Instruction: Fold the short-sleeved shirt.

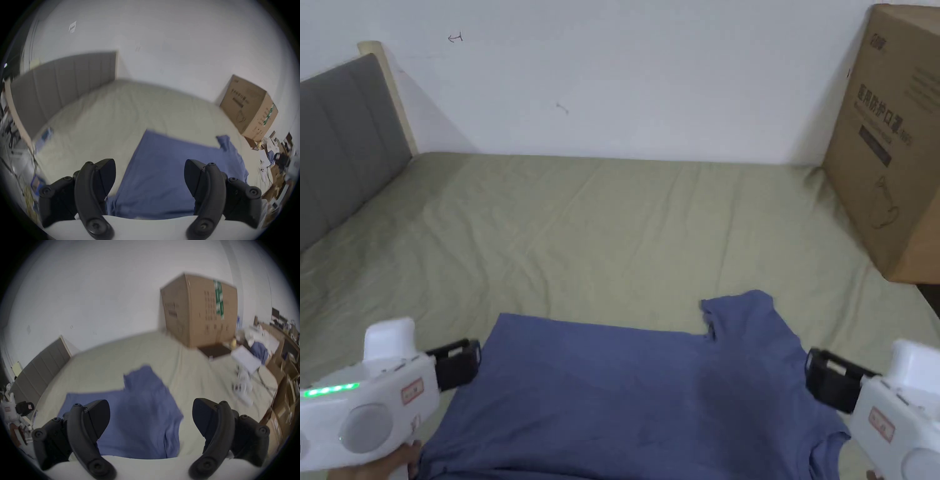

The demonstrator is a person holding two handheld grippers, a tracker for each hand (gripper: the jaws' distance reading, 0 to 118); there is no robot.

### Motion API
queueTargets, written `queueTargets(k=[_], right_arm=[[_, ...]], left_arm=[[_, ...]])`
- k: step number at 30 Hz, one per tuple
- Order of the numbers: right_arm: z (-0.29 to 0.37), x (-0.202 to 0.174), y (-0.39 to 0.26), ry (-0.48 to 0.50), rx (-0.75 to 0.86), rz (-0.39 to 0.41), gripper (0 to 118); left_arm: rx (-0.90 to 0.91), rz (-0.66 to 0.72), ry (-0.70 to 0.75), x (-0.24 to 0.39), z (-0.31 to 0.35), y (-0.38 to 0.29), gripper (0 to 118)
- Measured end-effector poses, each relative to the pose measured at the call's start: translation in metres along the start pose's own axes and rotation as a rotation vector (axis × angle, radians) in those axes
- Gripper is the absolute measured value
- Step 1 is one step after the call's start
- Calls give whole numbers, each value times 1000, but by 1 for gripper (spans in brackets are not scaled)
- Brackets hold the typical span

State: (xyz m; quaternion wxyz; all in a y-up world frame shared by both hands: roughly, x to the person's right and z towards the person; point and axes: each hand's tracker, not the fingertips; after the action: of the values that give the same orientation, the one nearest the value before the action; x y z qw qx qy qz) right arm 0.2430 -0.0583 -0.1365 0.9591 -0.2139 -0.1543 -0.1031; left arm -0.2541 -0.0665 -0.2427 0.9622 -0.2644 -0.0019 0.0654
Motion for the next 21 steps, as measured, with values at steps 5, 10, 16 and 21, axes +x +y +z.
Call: queueTargets(k=[5,10,16,21], right_arm=[[18,-20,37,-17,205,91,106],[21,-33,44,-48,283,163,0],[-6,-41,43,-39,265,161,0],[-35,-39,43,-38,230,163,0]], left_arm=[[217,-99,-34,47,17,36,87],[260,-103,-116,74,8,44,0],[175,-111,-148,94,-31,43,0],[74,-146,-135,94,-92,47,0]])
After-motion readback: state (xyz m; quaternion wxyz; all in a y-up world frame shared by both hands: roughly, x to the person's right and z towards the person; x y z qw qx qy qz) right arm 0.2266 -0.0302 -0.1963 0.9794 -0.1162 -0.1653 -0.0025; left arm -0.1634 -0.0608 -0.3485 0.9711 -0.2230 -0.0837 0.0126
